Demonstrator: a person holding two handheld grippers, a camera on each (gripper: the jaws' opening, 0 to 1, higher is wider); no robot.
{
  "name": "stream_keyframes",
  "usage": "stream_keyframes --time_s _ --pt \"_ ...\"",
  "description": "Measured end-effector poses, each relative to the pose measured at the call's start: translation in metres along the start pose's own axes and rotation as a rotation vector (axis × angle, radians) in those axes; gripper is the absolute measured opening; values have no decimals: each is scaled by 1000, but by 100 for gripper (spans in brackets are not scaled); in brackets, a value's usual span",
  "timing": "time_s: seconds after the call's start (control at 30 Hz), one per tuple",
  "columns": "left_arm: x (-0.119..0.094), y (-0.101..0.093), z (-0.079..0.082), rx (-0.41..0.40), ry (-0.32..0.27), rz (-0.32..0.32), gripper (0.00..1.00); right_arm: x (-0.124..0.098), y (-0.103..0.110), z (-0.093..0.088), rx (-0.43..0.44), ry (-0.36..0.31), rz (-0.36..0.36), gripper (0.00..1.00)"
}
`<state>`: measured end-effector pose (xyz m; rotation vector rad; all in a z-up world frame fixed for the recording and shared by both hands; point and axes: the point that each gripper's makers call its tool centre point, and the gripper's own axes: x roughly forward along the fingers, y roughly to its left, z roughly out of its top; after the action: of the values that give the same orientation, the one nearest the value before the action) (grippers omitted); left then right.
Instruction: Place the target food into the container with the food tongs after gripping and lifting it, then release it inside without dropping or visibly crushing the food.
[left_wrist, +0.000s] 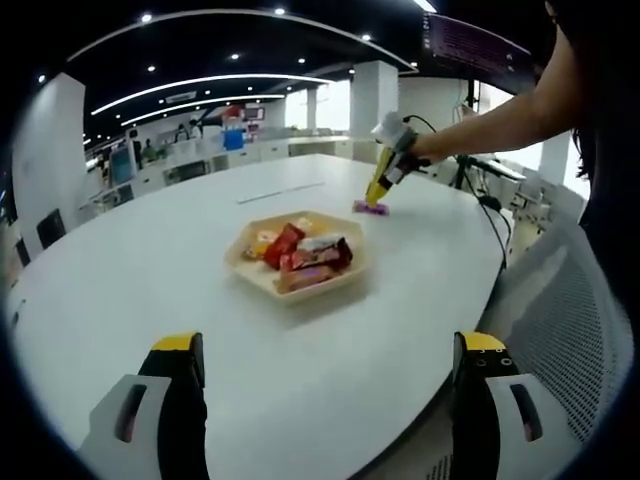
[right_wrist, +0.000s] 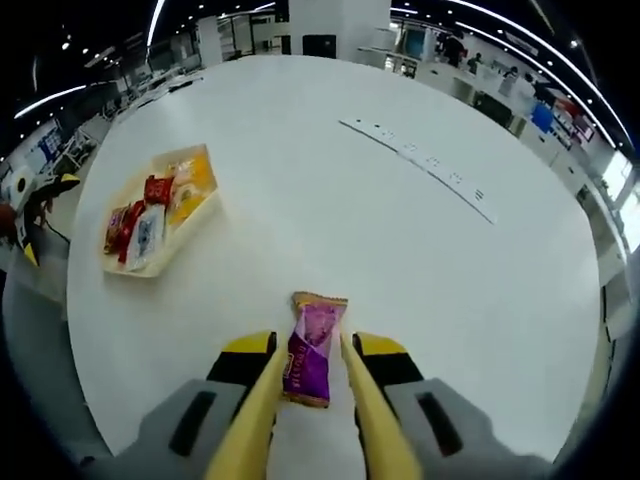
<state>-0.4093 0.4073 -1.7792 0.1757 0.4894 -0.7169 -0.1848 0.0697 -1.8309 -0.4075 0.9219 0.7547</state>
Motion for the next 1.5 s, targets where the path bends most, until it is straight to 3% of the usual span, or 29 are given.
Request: stream_keyframes --time_s 0.2,0.3,0.33,0.37,0.4,0.47,0.63,0.97,1.5 --pt "0 0 -1 -1 4 -1 100 2 6 1 33 -6 17 30" --pt "1 0 -1 -1 5 -2 100 7 3 -13 -13 75 -19 29" --pt "1 0 -2 0 10 -3 100 8 3 -4 23 4 -20 29" --pt "1 0 -2 -1 8 -4 100 6 6 -8 73 33 5 29" --pt "1 0 -1 0 6 -3 100 6 3 -9 15 37 7 28" --pt "0 0 -2 -2 8 -2 100 6 8 -10 -10 37 23 25" --pt "0 -1 -1 0 6 0 100 6 10 -9 -6 38 35 21" --pt "1 -2 -2 3 13 -7 100 5 9 -7 -21 60 27 22" --pt "0 -5 3 -12 -14 -27 100 -29 11 21 -45 37 26 22"
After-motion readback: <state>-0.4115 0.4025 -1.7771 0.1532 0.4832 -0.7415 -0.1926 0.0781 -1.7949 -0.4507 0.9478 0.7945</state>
